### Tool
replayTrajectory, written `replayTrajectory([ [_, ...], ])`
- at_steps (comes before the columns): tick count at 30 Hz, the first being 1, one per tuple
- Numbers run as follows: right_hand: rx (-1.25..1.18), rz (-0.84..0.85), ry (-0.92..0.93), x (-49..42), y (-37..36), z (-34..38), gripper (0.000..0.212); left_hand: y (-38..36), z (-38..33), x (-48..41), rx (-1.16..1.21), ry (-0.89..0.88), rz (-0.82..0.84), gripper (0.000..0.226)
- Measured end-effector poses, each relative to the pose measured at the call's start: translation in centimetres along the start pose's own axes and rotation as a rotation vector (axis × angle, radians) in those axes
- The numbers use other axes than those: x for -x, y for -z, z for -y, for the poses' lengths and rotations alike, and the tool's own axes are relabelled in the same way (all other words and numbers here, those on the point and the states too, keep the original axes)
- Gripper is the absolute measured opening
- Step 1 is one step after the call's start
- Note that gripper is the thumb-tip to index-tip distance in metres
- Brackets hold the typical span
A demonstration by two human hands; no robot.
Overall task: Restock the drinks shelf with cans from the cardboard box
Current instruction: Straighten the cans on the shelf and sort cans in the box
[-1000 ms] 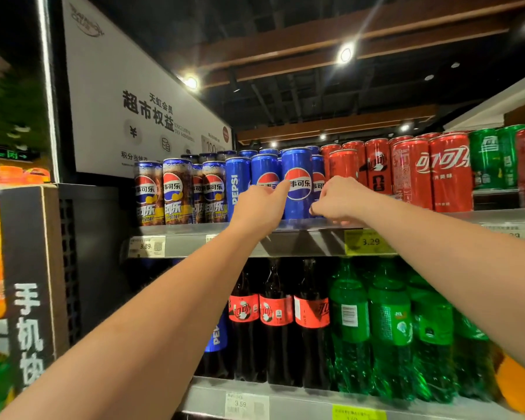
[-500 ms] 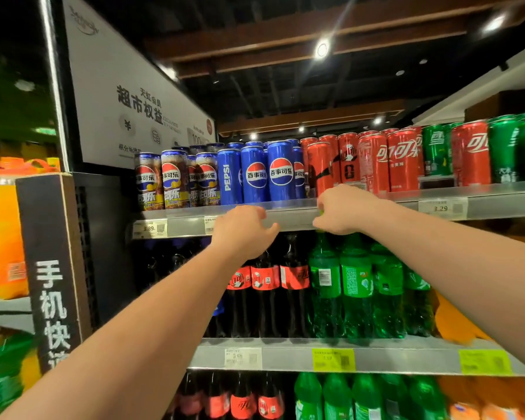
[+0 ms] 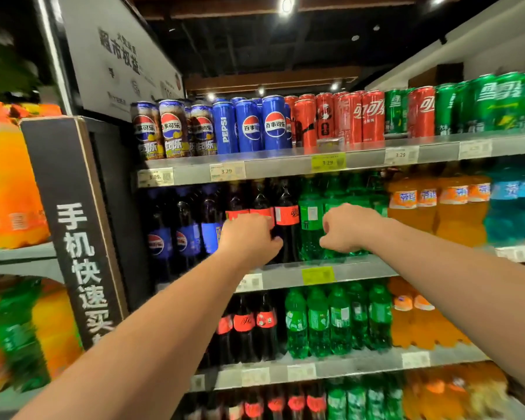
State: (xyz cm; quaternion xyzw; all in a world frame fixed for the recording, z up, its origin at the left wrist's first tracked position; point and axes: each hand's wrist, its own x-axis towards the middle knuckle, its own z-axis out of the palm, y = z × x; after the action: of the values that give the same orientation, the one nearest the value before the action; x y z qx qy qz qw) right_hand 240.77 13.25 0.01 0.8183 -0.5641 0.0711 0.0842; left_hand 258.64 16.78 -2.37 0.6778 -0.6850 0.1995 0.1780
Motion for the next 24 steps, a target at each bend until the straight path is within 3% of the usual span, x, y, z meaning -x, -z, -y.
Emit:
replayTrajectory([
  [9,-0.016,0.115,-0.014,3.7,-7.8,0.1,0.026,-6.8,-1.0,5.4,0.061,-0.092,0.111,0.038],
  [24,-0.036,0.512,0.017,7.1,-30.9,1.2,0.028,-27.3,-3.4,16.8,0.13,-0.119,0.521,0.035],
])
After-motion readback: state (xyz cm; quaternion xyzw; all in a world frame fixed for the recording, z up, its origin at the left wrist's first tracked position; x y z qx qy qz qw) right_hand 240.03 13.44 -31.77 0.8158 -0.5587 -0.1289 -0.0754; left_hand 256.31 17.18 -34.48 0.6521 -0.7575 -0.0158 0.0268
